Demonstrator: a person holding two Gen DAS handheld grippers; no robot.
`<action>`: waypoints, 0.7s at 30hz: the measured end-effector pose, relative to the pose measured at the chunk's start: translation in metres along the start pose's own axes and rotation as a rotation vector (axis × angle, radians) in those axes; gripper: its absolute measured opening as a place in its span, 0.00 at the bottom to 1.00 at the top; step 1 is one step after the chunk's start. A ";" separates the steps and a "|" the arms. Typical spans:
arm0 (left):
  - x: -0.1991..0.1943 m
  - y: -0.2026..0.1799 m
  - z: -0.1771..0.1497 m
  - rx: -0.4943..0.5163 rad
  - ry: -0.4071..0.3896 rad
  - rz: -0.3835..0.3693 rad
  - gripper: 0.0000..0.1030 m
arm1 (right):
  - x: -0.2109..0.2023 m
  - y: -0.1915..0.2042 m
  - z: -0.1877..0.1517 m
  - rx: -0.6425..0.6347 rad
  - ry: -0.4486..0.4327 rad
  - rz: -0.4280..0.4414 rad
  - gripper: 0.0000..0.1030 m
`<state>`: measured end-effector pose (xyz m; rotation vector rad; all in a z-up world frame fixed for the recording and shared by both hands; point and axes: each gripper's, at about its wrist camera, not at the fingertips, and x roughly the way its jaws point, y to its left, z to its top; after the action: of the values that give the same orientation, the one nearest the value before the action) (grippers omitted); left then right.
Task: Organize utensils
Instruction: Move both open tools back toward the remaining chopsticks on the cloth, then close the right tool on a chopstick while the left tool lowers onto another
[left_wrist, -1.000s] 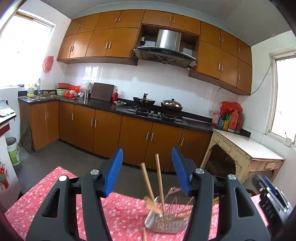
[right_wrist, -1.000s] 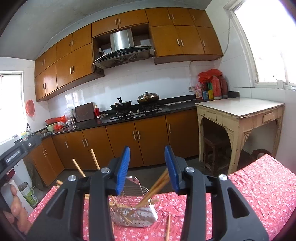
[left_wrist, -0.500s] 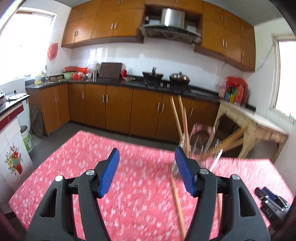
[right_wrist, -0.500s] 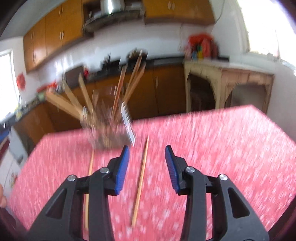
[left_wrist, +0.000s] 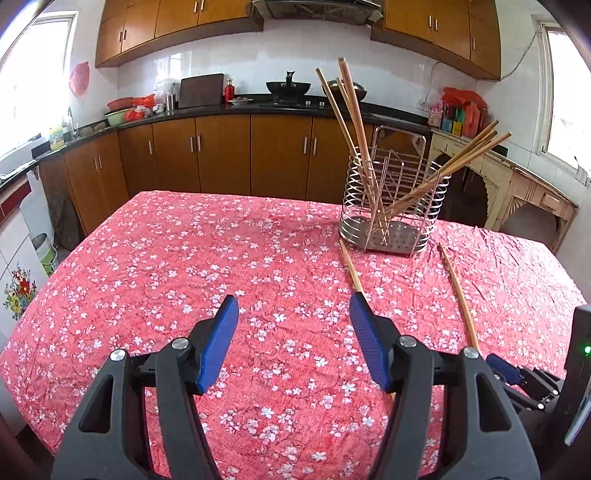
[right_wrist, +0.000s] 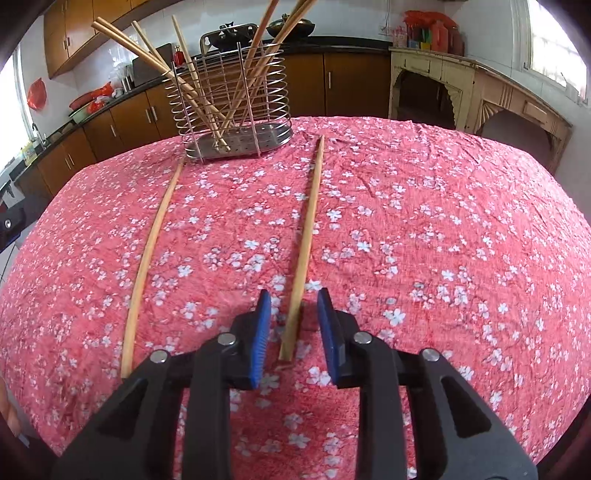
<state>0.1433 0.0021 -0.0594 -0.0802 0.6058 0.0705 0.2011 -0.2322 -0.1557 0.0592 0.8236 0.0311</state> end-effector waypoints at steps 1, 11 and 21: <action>0.001 0.000 0.000 0.000 0.004 -0.002 0.61 | 0.002 0.000 0.001 -0.001 -0.002 -0.007 0.18; 0.011 -0.014 -0.014 0.024 0.052 -0.071 0.62 | 0.018 -0.056 0.030 0.155 0.037 -0.068 0.08; 0.023 -0.039 -0.023 0.068 0.125 -0.127 0.62 | 0.034 -0.122 0.054 0.270 0.042 -0.213 0.08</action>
<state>0.1525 -0.0375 -0.0890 -0.0576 0.7255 -0.0783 0.2644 -0.3541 -0.1519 0.2251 0.8685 -0.2811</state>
